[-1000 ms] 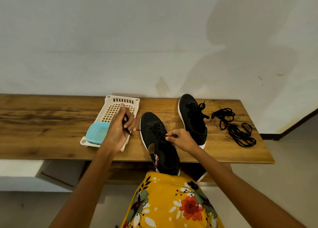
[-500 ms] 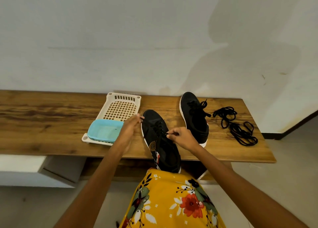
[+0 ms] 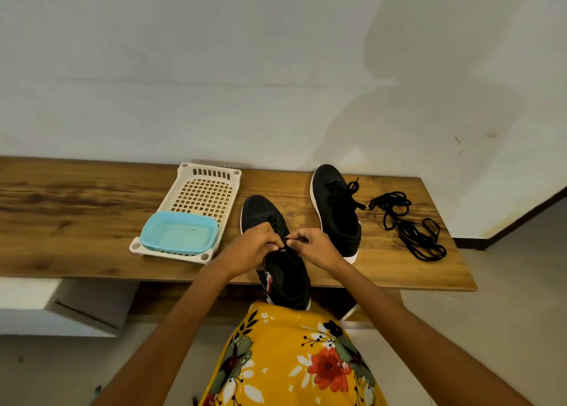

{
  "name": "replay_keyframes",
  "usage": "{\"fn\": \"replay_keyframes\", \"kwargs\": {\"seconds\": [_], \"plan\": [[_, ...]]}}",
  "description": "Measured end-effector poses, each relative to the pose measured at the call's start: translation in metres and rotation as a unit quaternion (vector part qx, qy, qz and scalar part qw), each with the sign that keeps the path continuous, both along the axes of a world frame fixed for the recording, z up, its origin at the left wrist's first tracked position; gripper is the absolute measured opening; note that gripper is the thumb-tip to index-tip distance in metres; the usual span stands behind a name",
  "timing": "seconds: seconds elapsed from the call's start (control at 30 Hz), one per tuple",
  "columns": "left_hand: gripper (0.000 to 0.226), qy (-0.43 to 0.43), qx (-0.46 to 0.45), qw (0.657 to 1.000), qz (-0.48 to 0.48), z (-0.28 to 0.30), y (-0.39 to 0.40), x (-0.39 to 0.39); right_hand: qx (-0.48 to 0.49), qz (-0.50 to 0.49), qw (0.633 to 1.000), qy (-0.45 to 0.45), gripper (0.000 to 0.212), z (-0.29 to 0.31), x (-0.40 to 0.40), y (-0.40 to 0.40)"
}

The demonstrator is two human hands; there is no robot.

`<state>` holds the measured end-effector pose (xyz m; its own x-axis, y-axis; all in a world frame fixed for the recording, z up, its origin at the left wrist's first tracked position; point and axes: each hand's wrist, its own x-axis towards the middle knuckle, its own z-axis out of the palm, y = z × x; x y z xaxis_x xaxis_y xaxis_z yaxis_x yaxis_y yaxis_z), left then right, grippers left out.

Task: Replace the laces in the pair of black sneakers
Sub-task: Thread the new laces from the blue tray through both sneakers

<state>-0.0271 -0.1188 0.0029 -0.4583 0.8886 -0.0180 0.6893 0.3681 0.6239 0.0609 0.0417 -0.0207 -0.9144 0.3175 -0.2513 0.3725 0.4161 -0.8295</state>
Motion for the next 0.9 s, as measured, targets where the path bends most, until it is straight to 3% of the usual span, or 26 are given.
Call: {"fn": "replay_keyframes", "kwargs": {"seconds": [0.13,0.23,0.3,0.43,0.6,0.8,0.9], "plan": [[0.015,0.004,0.029,0.999,0.038,0.005,0.013,0.000,-0.011,0.004,1.000,0.028,0.012,0.002,0.005,-0.001],[0.025,-0.020,0.005,0.998,0.059,0.009,0.024,-0.003,-0.024,0.012,0.998,0.049,0.011,0.002,0.009,0.000],[0.030,0.006,-0.023,0.998,0.055,0.009,0.030,-0.003,-0.022,0.013,0.998,0.053,0.011,0.001,0.009,0.001],[0.019,0.052,-0.051,0.994,0.080,0.008,0.031,-0.003,-0.022,-0.004,0.998,0.061,0.008,0.000,0.010,-0.001],[0.015,0.092,-0.029,0.984,0.148,0.001,0.023,0.000,0.057,0.012,0.995,0.082,0.014,0.002,0.010,-0.002],[0.014,-0.002,-0.045,0.983,0.179,0.007,0.018,-0.006,0.260,0.030,0.960,0.105,0.020,0.008,0.005,-0.017],[0.011,-0.153,-0.023,0.975,0.159,0.012,0.011,-0.010,0.282,0.013,0.953,0.109,0.023,0.007,0.004,-0.021]]}}
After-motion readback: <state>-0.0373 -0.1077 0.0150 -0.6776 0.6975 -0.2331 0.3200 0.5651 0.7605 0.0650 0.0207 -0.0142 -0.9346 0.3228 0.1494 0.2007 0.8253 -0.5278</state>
